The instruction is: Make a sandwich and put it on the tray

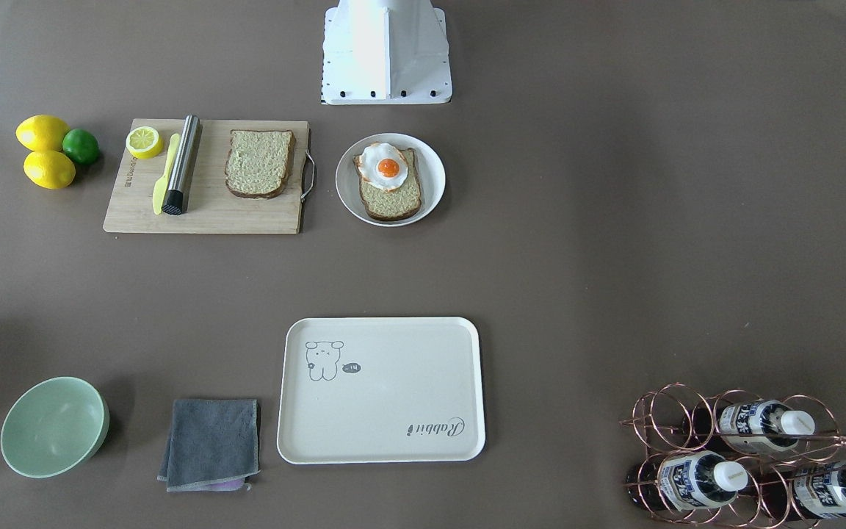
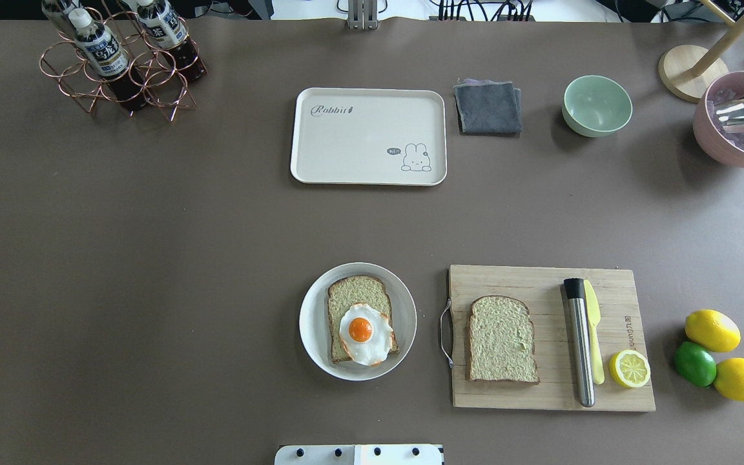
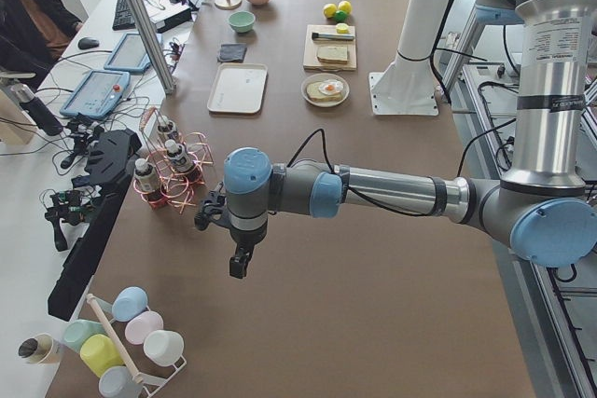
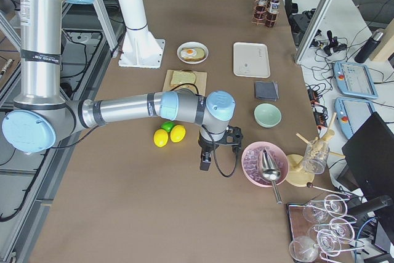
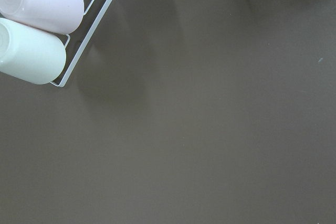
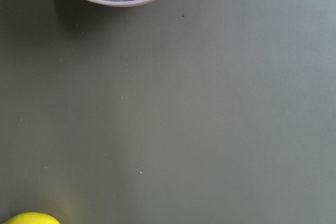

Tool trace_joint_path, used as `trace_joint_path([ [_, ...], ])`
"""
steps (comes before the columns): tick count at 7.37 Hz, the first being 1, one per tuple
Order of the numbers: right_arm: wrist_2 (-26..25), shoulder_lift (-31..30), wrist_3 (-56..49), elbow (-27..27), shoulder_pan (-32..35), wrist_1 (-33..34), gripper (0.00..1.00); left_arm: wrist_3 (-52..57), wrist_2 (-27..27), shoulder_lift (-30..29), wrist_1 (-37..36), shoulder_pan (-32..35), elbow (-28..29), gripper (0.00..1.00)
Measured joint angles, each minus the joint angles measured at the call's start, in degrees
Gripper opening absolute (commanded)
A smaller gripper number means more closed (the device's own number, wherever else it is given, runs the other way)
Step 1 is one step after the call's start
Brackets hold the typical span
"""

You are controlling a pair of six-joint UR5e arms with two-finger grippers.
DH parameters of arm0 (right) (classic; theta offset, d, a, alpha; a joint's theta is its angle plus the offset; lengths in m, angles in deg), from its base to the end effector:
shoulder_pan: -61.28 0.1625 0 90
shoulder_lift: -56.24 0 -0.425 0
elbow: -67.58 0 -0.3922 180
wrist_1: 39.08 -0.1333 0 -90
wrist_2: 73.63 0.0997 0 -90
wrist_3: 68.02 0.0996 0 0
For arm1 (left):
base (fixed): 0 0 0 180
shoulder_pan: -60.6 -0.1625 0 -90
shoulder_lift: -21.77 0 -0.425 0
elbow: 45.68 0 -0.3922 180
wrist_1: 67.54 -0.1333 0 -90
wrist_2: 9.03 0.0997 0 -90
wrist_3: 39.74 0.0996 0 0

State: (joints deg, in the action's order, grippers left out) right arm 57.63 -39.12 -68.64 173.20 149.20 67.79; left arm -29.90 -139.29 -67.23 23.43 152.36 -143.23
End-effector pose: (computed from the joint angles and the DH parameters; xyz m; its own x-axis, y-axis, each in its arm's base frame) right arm 0.0517 -0.4388 0.6016 0.7536 0.0378 0.6563 0.0442 0.9932 -0.1080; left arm -0.0840 -0.4887 0.6050 0.7593 0.2295 -0.6089 -0.1008 0.9659 0.2384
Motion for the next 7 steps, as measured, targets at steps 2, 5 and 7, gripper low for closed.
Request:
trace_joint_path([
  [2,0.04,0.06,0.0,0.05,0.04,-0.04,1.0,-0.01,0.0,-0.02,-0.01,0.0,0.0,0.98],
  [5,-0.11,0.21,0.0,0.28,0.03,-0.09,1.0,-0.08,0.0,-0.07,-0.2,-0.03,0.16,0.98],
  [7,-0.13,0.57,0.0,0.28,0.04,-0.09,1.0,-0.13,0.0,-0.08,-0.3,-0.12,0.29,0.98],
])
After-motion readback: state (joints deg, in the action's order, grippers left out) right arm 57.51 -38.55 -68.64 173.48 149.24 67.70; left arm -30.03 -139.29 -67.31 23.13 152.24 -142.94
